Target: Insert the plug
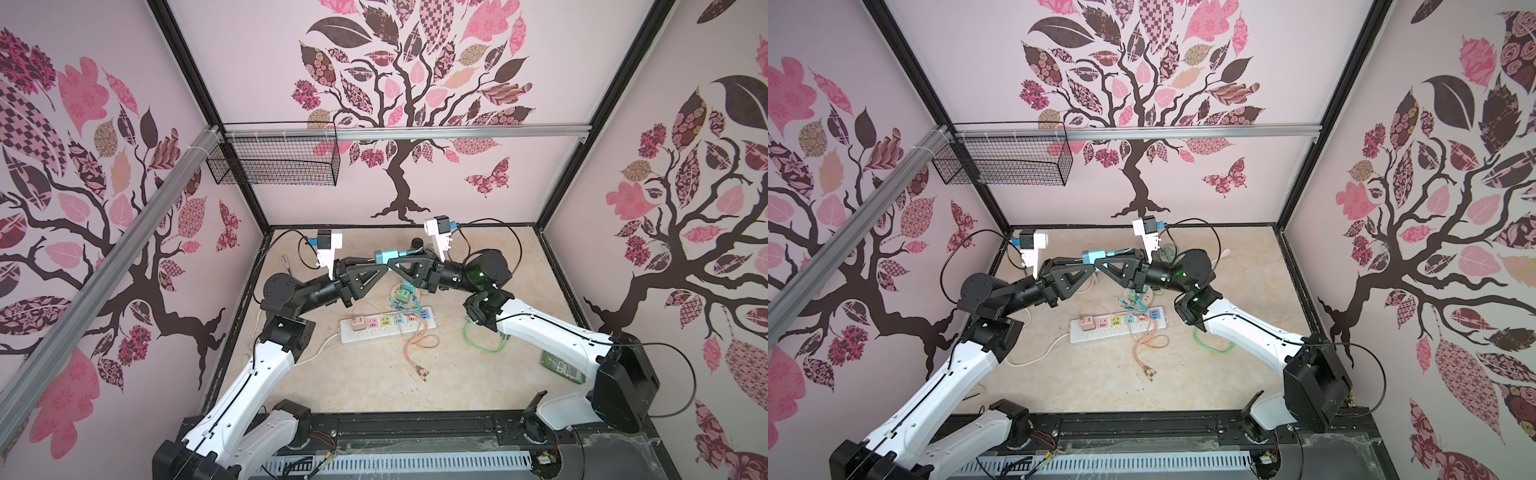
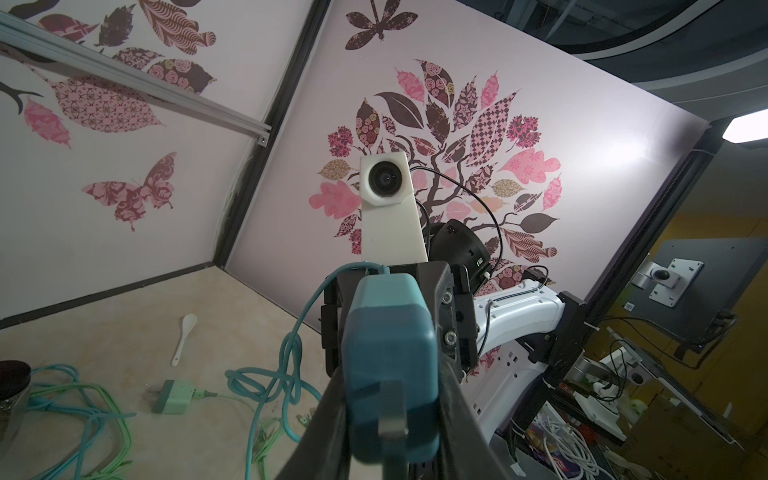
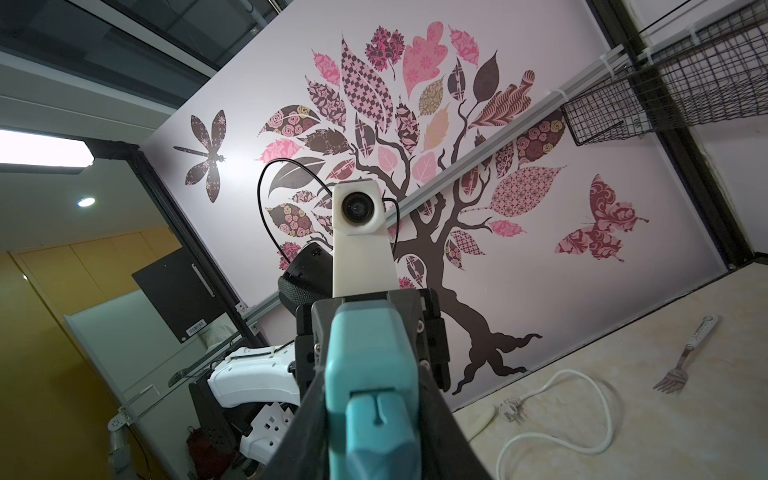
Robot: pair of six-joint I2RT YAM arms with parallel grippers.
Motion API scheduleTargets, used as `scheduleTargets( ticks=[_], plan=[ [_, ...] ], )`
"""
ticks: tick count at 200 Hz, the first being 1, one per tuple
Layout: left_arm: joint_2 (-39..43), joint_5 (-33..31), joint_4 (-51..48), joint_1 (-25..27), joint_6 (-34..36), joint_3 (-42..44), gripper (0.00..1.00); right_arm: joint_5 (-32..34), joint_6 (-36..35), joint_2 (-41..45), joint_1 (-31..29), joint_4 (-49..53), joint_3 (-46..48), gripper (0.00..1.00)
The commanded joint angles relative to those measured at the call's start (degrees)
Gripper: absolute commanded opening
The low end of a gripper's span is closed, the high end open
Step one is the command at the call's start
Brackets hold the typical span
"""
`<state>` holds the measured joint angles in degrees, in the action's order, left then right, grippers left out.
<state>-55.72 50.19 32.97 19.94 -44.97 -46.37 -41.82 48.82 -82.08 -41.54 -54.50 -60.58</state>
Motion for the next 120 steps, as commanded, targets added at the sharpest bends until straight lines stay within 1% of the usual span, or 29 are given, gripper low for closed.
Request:
scheduleTargets(
  ticks=[1, 11, 18, 38, 51, 57, 72, 90, 117, 120],
  plan=[
    [0.3, 0.2, -1.1, 0.2, 2.4, 1.6, 0.08, 1.5, 0.5, 1.0, -0.5, -3.9, -2.1, 0.22],
    [0.4, 0.3, -2.5, 0.2, 3.1, 1.5, 0.17, 2.1, -0.3, 1.6, -0.5, -3.1, -1.7, 0.20],
    [0.7, 0.2, -3.8, 0.2, 3.8, 1.3, 0.22, 2.5, -1.4, 2.0, -0.5, -1.7, -1.6, 0.19],
    [2.0, 0.4, -7.6, 0.2, 6.3, 1.4, 0.35, 4.1, -7.0, 4.2, -0.5, 6.9, -2.4, 0.17],
    [3.3, 0.3, -10.4, 0.2, 8.2, 1.4, 0.46, 5.3, -10.3, 5.8, -0.1, 11.8, -2.6, 0.17],
    [4.0, 0.0, -11.9, 0.1, 9.2, 1.5, 0.48, 5.7, -11.5, 6.6, 0.3, 13.6, -2.5, 0.17],
    [5.8, -0.9, -16.2, 0.2, 11.8, 1.5, 0.54, 6.6, -13.5, 8.4, 1.8, 17.5, -2.4, 0.17],
    [7.9, -1.6, -20.9, 0.1, 14.7, 2.1, 0.57, 7.6, -15.9, 11.0, 4.0, 22.2, -1.9, 0.16],
    [10.6, -2.3, -23.2, 0.2, 16.2, 3.6, 0.61, 10.6, -23.1, 14.3, 4.7, 32.1, -2.6, 0.16],
    [10.8, -2.3, -24.7, 0.2, 16.3, 3.7, 0.61, 10.9, -23.6, 14.6, 4.8, 32.9, -2.7, 0.16]
  ],
)
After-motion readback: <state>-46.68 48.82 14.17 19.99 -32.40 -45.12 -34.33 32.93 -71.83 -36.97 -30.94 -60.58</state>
